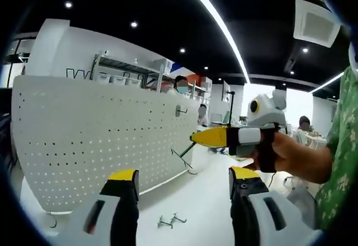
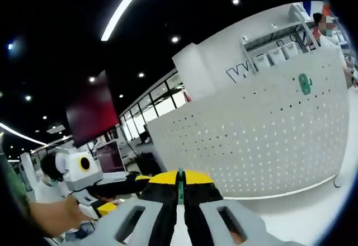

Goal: Insert the hook assembly into the mounting plate slot until the hook locks in place.

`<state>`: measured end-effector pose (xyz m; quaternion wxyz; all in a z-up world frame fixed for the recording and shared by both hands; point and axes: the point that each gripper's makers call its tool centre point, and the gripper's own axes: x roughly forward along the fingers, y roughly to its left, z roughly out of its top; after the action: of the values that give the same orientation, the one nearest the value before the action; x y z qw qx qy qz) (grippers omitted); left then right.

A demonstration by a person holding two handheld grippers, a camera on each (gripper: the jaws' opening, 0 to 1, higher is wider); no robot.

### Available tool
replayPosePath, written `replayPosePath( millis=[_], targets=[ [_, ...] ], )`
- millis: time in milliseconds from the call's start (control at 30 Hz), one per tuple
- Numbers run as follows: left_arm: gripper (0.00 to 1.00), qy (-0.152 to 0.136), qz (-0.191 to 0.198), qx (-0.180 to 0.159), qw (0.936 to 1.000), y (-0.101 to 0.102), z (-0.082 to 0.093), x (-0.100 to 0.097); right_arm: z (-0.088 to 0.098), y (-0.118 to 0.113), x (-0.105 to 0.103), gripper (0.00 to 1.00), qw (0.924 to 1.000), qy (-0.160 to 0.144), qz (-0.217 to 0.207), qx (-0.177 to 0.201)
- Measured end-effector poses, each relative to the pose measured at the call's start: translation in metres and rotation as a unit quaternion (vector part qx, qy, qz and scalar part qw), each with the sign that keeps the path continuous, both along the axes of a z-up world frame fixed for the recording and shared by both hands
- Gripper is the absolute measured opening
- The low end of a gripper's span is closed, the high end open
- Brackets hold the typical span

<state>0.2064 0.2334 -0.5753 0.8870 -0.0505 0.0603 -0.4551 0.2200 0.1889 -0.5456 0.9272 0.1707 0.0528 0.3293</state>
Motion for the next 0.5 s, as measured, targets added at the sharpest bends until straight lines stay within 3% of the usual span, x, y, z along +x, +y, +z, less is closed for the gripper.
replayPosePath(
  millis=[167, 500],
  targets=[
    [0.59, -0.005, -0.007, -0.004, 1.0000, -0.010, 0.009, -0.003, 0.012, -0.003, -0.011, 0.01, 0.9998, -0.015, -0.001, 0.008],
    [0.27, 0.019, -0.005, -0.027, 0.9994, -0.014, 0.016, -0.001, 0.023, -0.005, -0.020, 0.01, 0.9992, -0.034, -0.001, 0.018]
  ],
)
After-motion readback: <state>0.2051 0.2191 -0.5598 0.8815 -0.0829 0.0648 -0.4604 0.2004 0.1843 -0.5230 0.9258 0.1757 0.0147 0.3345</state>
